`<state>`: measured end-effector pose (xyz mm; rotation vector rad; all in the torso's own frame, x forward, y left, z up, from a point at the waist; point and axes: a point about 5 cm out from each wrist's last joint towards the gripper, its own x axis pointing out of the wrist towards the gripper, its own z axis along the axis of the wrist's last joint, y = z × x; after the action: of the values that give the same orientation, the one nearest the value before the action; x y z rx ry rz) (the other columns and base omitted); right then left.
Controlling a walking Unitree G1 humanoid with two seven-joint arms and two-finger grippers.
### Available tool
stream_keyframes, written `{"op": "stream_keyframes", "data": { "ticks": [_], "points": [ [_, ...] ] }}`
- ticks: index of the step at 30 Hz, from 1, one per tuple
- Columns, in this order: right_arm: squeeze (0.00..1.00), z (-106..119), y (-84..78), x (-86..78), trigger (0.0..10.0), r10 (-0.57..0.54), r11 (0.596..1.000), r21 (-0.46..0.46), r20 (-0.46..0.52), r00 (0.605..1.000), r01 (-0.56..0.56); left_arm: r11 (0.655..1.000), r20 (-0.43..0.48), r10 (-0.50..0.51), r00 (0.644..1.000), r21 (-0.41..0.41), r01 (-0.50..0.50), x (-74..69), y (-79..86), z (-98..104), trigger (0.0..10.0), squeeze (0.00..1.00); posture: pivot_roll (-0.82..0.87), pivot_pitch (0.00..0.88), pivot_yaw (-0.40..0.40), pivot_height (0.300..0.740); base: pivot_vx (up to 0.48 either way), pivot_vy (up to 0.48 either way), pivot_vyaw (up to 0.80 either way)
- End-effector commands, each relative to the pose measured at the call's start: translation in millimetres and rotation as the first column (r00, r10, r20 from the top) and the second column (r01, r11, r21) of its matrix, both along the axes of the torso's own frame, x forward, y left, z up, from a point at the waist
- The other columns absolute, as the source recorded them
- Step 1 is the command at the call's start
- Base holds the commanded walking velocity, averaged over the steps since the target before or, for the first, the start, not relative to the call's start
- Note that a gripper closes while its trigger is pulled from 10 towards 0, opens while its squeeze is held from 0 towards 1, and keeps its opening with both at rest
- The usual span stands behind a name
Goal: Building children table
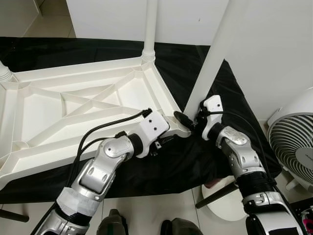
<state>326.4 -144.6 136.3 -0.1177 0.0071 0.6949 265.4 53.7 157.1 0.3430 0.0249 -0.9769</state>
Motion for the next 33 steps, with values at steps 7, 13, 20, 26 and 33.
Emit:
{"op": "stream_keyframes", "data": {
  "ticks": [7, 13, 20, 26, 33],
  "points": [
    [0.00, -15, 1.5, -5.1, 10.0, -0.151, 0.988, -0.050, -0.052, 0.987, 0.148, 0.999, -0.011, -0.038, 0.999, -0.002, 0.038, -4.5, -4.9, -1, 10.0, 0.00, 0.00, 0.022, -0.043, 0.740, 0.000, 0.000, 0.00],
    [0.00, -14, 8.0, -10.5, 10.0, -0.418, 0.906, 0.031, -0.091, 0.904, 0.422, 0.999, -0.016, -0.040, 0.999, -0.001, 0.040, -5.6, -5.0, -2, 10.0, 0.00, 0.00, 0.024, -0.042, 0.740, 0.000, 0.000, 0.00],
    [0.00, -14, 24.7, -19.3, 10.0, -0.577, 0.807, 0.074, -0.106, 0.810, 0.585, 0.999, -0.015, -0.042, 0.999, -0.001, 0.042, -5.0, -6.5, -2, 10.0, 0.00, 0.00, 0.025, -0.046, 0.740, 0.000, 0.000, 0.00],
    [1.00, -9, 33.6, -21.4, 10.0, -0.545, 0.821, 0.119, -0.132, 0.828, 0.559, 0.999, -0.014, -0.041, 0.999, -0.005, 0.041, -5.2, -6.8, -1, 10.0, 0.00, 0.00, 0.023, -0.052, 0.740, 0.000, 0.000, 0.00],
    [1.00, -5, 35.3, -22.3, 10.0, -0.534, 0.824, 0.140, -0.130, 0.836, 0.548, 0.999, -0.012, -0.035, 0.999, -0.006, 0.035, -4.0, -5.8, -1, 10.0, 0.00, 0.00, 0.023, -0.054, 0.740, 0.000, 0.000, 0.00]
  ]
}}
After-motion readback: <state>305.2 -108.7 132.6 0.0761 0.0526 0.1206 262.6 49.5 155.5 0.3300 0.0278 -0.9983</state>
